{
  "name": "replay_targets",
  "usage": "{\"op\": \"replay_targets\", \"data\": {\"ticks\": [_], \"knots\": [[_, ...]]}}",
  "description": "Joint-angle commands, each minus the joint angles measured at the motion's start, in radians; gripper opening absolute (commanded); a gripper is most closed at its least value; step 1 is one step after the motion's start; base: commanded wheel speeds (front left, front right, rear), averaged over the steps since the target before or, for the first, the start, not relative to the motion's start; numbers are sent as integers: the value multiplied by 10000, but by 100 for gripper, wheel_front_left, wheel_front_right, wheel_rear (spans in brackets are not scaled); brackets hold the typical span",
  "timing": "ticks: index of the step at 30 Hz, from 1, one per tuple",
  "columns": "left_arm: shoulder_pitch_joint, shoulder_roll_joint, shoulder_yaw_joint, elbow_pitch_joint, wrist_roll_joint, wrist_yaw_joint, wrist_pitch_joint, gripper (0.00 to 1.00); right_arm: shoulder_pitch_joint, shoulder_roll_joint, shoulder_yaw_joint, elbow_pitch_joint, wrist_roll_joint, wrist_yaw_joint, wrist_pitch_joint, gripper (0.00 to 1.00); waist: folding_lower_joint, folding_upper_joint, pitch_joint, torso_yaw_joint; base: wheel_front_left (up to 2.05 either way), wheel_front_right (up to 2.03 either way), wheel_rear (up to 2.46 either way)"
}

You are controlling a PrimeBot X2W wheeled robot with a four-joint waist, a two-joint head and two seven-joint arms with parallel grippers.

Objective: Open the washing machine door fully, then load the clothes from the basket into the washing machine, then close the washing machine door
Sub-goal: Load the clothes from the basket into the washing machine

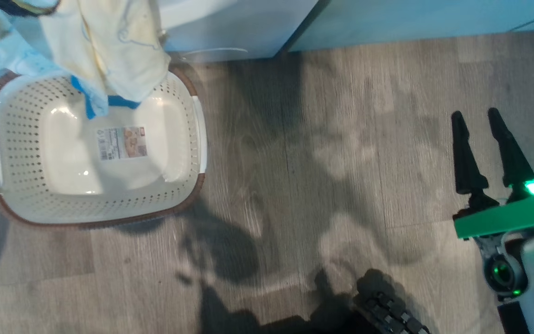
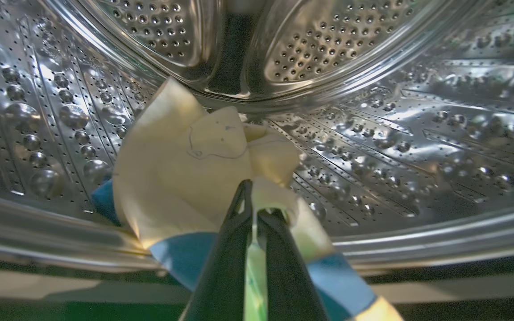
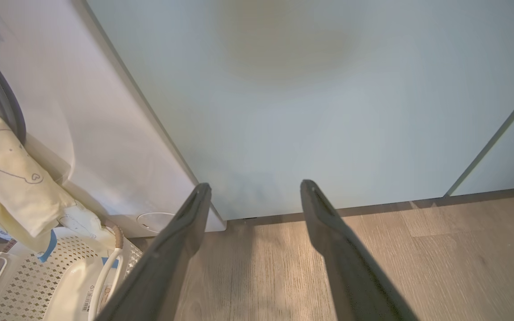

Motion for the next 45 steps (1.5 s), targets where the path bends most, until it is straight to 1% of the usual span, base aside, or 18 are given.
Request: {"op": "replay_targets", "data": {"ticks": [1,7,11,17,23,29,37,40,45], "knots": [[-555,560,127,-254,74,70,-146,0,-25,-85,157,-273,104,-29,-95,100,-1,0,127,-80,0,0,0],[-1102,904,191,140,102,201,-796,0,-218,4,298,-258,138,-29,-95,100,-1,0,380,-275,0,0,0],[-1443,1047,130,386,149,207,-890,0,-239,-1,290,-232,144,-29,-95,100,-1,0,485,-348,0,0,0],[-2115,1287,11,549,300,366,-1235,0,-351,-1,344,-226,137,-29,-95,100,-1,0,672,-432,0,0,0],[-2578,1364,124,653,194,474,-1911,0,-430,-28,392,-223,150,-29,-95,100,-1,0,812,-514,0,0,0],[-2854,1323,271,646,43,453,-2669,0,-483,-12,455,-219,155,-29,-95,100,-1,0,910,-573,0,0,0],[-3103,1450,778,140,-239,409,-3033,0,-541,17,472,-203,153,-29,-95,100,-1,0,1009,-587,0,0,0],[-3087,1511,942,-210,-227,418,-3039,0,-572,26,477,-194,159,-29,-95,100,-1,0,1043,-588,0,0,0],[-2839,1469,1532,-1133,-206,398,-3043,0,-619,67,501,-172,151,-29,-95,100,-1,0,1067,-564,0,0,0]]}}
